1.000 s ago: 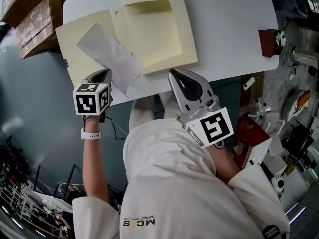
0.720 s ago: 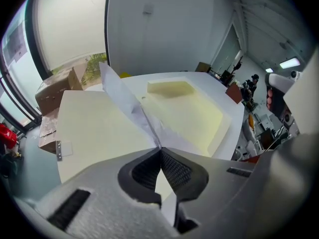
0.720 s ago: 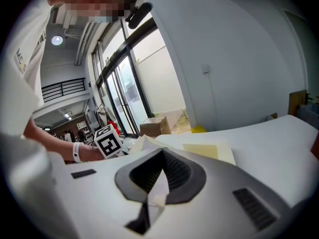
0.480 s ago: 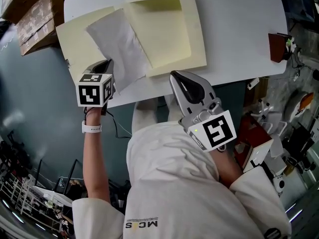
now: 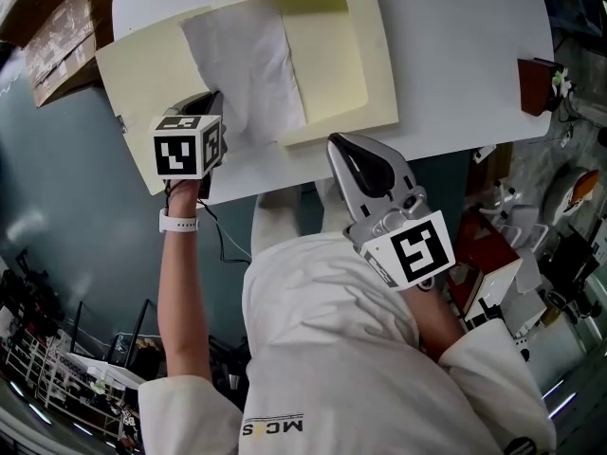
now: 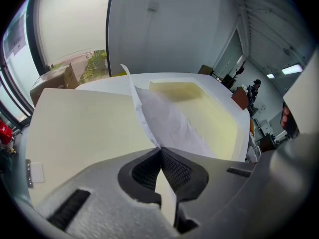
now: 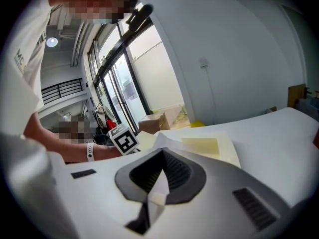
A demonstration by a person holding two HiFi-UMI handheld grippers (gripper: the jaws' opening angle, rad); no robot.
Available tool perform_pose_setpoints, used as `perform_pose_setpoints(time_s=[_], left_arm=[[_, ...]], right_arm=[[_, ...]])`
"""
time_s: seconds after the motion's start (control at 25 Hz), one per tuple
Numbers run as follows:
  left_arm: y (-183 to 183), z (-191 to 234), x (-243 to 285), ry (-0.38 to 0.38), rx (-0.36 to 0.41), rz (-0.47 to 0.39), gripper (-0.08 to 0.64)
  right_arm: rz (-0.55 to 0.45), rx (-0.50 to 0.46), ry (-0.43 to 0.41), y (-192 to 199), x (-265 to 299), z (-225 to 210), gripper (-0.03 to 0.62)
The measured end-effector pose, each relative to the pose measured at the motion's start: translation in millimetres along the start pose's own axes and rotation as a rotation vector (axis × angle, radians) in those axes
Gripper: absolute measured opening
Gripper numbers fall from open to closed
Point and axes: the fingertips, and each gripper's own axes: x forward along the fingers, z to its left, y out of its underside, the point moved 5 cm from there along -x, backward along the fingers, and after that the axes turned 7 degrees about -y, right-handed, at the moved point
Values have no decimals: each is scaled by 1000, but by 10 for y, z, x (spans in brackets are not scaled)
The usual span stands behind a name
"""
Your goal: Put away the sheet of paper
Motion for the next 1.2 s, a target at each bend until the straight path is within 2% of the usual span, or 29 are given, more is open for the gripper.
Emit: perform_pose_setpoints(time_s=[0.44, 0.72, 0.96, 1.04, 1.2], left_arm=[[-211, -272, 386, 80, -85, -9, 25], [-282, -364, 523, 114, -230, -28, 25], [-364, -607, 598, 167, -288, -39, 25], [-372, -691, 615, 173, -289, -44, 25], [-386, -816, 657, 173, -244, -42, 25]], right_arm=[[9, 10, 16, 26, 23, -82, 12], [21, 14, 22, 87, -8, -139, 12], [28, 23, 26, 128, -33, -186, 12], [26, 24, 25, 124, -39, -190, 12], [19, 23, 24, 108, -51, -219, 12]])
